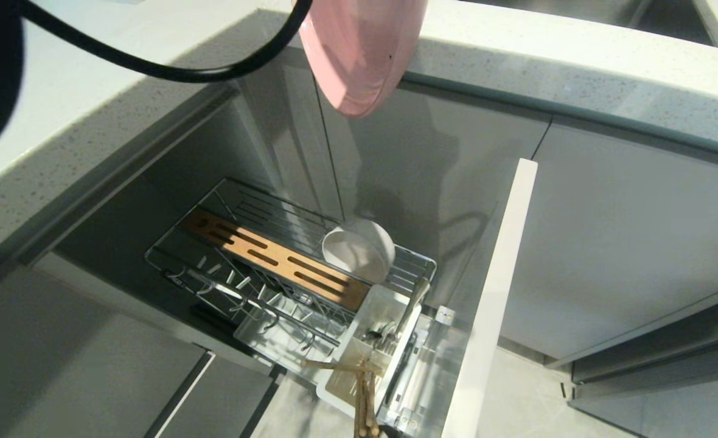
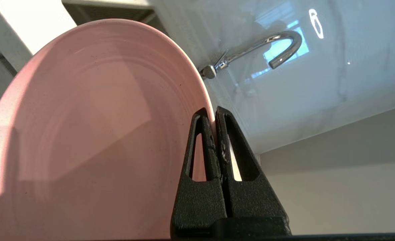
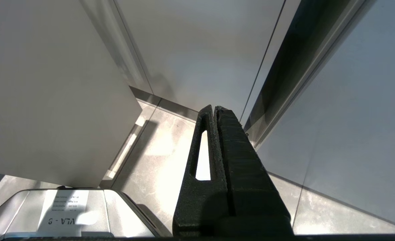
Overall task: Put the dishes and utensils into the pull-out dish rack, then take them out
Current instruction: Pick up the plate and place it in the cupboard
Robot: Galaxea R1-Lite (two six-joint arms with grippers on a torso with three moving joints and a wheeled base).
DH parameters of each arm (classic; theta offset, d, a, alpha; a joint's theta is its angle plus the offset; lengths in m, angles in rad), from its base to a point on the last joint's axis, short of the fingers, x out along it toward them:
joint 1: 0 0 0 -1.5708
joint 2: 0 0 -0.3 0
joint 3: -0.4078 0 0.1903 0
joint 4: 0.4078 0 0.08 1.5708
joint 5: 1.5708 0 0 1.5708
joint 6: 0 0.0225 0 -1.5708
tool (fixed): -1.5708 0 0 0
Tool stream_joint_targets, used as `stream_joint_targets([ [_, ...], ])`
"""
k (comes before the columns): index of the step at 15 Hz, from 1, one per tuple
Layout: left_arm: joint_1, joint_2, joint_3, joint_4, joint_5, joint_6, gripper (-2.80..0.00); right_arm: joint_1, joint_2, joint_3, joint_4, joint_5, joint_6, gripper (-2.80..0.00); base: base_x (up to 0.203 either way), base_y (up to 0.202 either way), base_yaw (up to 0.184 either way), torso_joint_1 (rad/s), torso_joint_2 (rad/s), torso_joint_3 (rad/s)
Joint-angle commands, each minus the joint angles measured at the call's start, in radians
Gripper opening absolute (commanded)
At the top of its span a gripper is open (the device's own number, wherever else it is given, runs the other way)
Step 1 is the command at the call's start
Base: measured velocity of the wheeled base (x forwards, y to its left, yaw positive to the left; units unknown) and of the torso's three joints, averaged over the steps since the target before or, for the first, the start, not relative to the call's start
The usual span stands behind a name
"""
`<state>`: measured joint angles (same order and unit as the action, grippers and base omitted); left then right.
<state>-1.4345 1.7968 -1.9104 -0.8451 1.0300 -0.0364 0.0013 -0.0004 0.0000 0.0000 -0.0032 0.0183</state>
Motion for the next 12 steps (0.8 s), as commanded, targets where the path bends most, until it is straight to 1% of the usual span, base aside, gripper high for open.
stream_joint_targets([
  [1,0.024,0.012,-0.001,0.021,0.004,-0.022,-2.8,0.0,0.0,0.002,0.0,0.0,0.0,-2.8,0.0,0.0,0.0,0.0,0.0,0.0],
  [3,0.077,0.015,-0.001,0.083,-0.008,-0.072,-2.8,0.0,0.0,0.002,0.0,0.0,0.0,-2.8,0.0,0.0,0.0,0.0,0.0,0.0],
  [5,0.137,0.015,-0.001,0.217,-0.034,-0.161,-2.8,0.0,0.0,0.002,0.0,0.0,0.0,-2.8,0.0,0.0,0.0,0.0,0.0,0.0],
  [8,0.197,0.006,-0.007,0.403,-0.111,-0.298,-2.8,0.0,0.0,0.002,0.0,0.0,0.0,-2.8,0.0,0.0,0.0,0.0,0.0,0.0],
  [10,0.231,-0.009,-0.01,0.548,-0.183,-0.428,-2.8,0.0,0.0,0.002,0.0,0.0,0.0,-2.8,0.0,0.0,0.0,0.0,0.0,0.0],
  [11,0.238,-0.015,-0.01,0.595,-0.201,-0.467,-2.8,0.0,0.0,0.002,0.0,0.0,0.0,-2.8,0.0,0.0,0.0,0.0,0.0,0.0],
  [12,0.253,-0.021,-0.01,0.625,-0.209,-0.487,-2.8,0.0,0.0,0.002,0.0,0.0,0.0,-2.8,0.0,0.0,0.0,0.0,0.0,0.0],
])
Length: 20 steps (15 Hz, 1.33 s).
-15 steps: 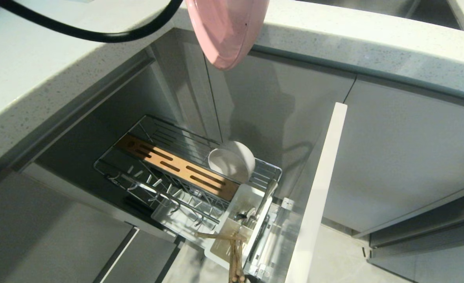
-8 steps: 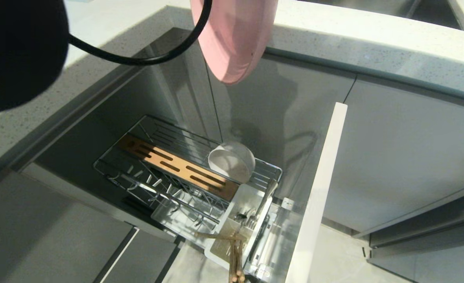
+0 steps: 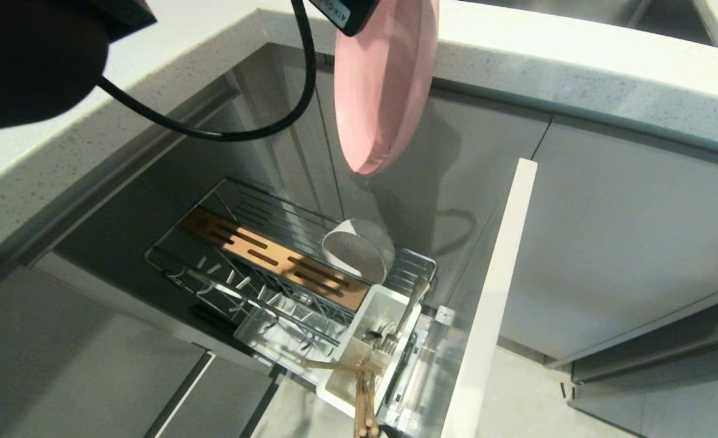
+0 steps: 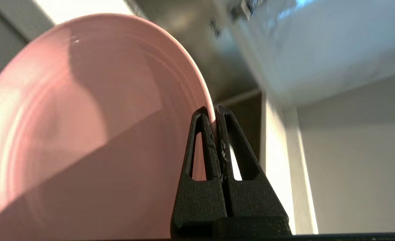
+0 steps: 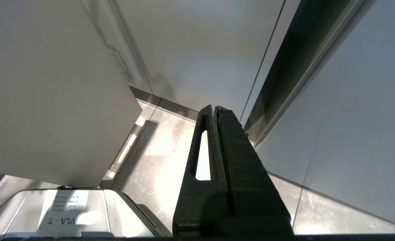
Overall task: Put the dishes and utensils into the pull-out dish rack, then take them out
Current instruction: Pick up the plate and place it in the cupboard
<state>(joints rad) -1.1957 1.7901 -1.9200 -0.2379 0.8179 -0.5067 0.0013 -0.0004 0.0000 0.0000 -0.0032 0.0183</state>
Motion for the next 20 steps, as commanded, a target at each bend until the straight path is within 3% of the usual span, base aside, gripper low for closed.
stream_joint_targets([
  [1,0.02,-0.018,-0.001,0.024,0.003,-0.018,-2.8,0.0,0.0,0.002,0.0,0.0,0.0,-2.8,0.0,0.0,0.0,0.0,0.0,0.0],
  [3,0.021,-0.026,-0.001,0.028,0.017,-0.02,-2.8,0.0,0.0,0.002,0.0,0.0,0.0,-2.8,0.0,0.0,0.0,0.0,0.0,0.0],
  [7,0.021,-0.058,0.013,0.032,0.128,-0.045,-2.8,0.0,0.0,0.002,0.0,0.0,0.0,-2.8,0.0,0.0,0.0,0.0,0.0,0.0],
  [10,0.015,-0.111,0.125,0.029,0.163,-0.068,-2.8,0.0,0.0,0.002,0.0,0.0,0.0,-2.8,0.0,0.0,0.0,0.0,0.0,0.0],
  [13,0.011,-0.135,0.155,0.029,0.188,-0.121,-2.8,0.0,0.0,0.002,0.0,0.0,0.0,-2.8,0.0,0.0,0.0,0.0,0.0,0.0],
  [16,0.011,-0.143,0.219,0.02,0.193,-0.132,-2.8,0.0,0.0,0.002,0.0,0.0,0.0,-2.8,0.0,0.0,0.0,0.0,0.0,0.0],
  [20,0.011,-0.163,0.392,-0.045,0.232,-0.154,-2.8,0.0,0.0,0.002,0.0,0.0,0.0,-2.8,0.0,0.0,0.0,0.0,0.0,0.0],
])
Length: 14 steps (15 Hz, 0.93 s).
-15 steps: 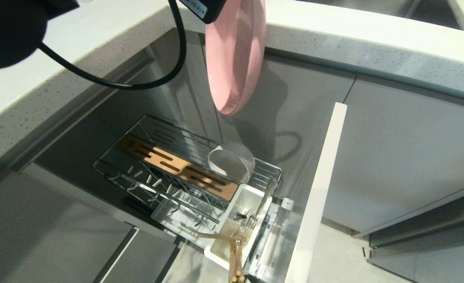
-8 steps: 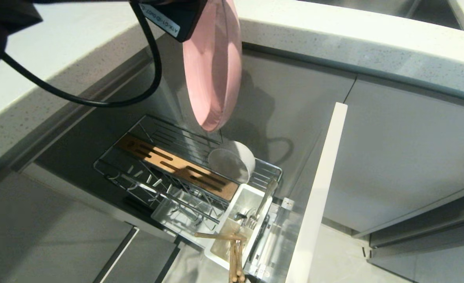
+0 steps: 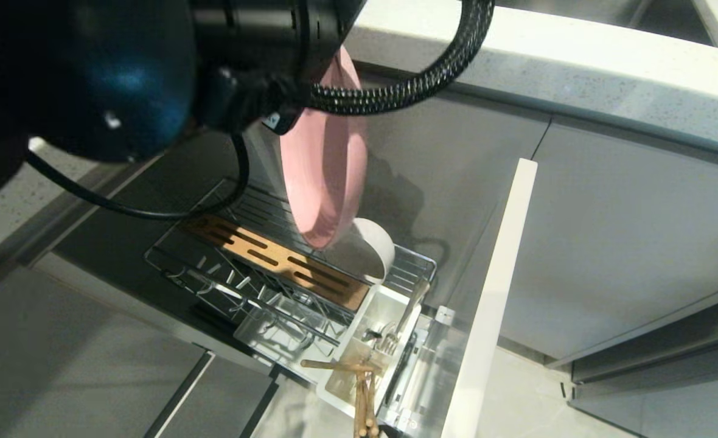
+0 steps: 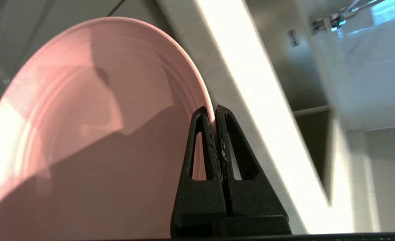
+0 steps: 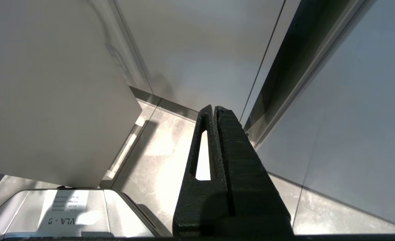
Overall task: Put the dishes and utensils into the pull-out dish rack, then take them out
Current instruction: Pick up the plate and place it in the cupboard
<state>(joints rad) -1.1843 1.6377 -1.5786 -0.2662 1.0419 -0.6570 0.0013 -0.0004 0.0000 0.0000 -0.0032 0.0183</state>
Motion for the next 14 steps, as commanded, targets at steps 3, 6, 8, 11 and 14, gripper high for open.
stream_joint_targets([
  [3,0.0,-0.02,0.165,-0.135,0.045,-0.007,-2.8,0.0,0.0,0.002,0.0,0.0,0.0,-2.8,0.0,0.0,0.0,0.0,0.0,0.0],
  [6,0.0,-0.022,0.249,-0.262,0.076,-0.005,-2.8,0.0,0.0,0.002,0.0,0.0,0.0,-2.8,0.0,0.0,0.0,0.0,0.0,0.0],
  [8,0.0,-0.021,0.307,-0.377,0.084,0.015,-2.8,0.0,0.0,0.002,0.0,0.0,0.0,-2.8,0.0,0.0,0.0,0.0,0.0,0.0],
  [11,0.0,-0.025,0.379,-0.469,0.093,0.037,-2.8,0.0,0.0,0.002,0.0,0.0,0.0,-2.8,0.0,0.0,0.0,0.0,0.0,0.0],
  [14,-0.014,-0.031,0.464,-0.529,0.12,0.051,-2.8,0.0,0.0,0.002,0.0,0.0,0.0,-2.8,0.0,0.0,0.0,0.0,0.0,0.0],
])
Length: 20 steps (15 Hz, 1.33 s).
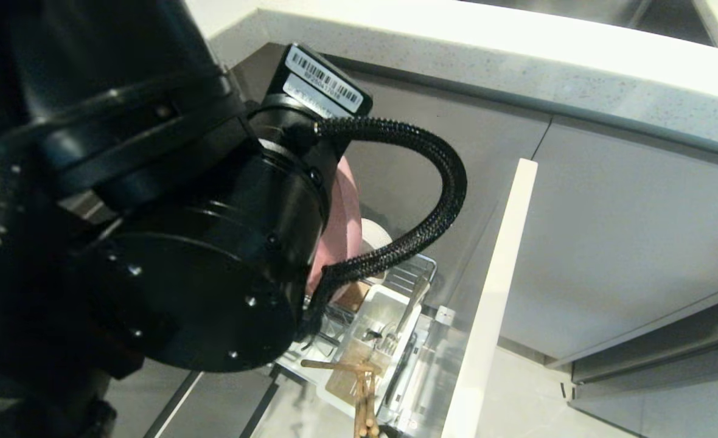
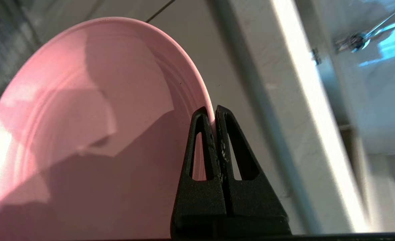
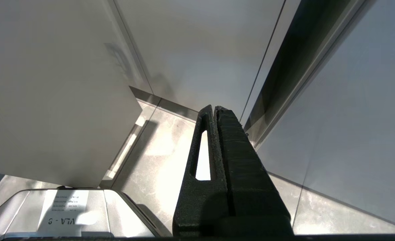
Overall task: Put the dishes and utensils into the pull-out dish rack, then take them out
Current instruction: Pick up the plate and place it in the cupboard
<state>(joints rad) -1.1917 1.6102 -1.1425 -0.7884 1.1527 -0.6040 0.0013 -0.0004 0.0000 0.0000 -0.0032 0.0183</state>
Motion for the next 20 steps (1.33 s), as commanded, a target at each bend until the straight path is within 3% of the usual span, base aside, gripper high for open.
stream_joint_targets([
  [1,-0.011,-0.006,0.043,-0.011,0.015,0.003,-2.8,0.0,0.0,0.002,0.0,0.0,0.0,-2.8,0.0,0.0,0.0,0.0,0.0,0.0],
  [6,-0.008,0.008,0.026,-0.028,0.025,0.037,-2.8,0.0,0.0,0.002,0.0,0.0,0.0,-2.8,0.0,0.0,0.0,0.0,0.0,0.0],
  [15,0.109,0.022,0.008,-0.02,0.035,0.051,-2.8,0.0,0.0,0.002,0.0,0.0,0.0,-2.8,0.0,0.0,0.0,0.0,0.0,0.0],
  [20,0.13,0.026,-0.003,0.008,0.06,0.048,-2.8,0.0,0.0,0.002,0.0,0.0,0.0,-2.8,0.0,0.0,0.0,0.0,0.0,0.0],
])
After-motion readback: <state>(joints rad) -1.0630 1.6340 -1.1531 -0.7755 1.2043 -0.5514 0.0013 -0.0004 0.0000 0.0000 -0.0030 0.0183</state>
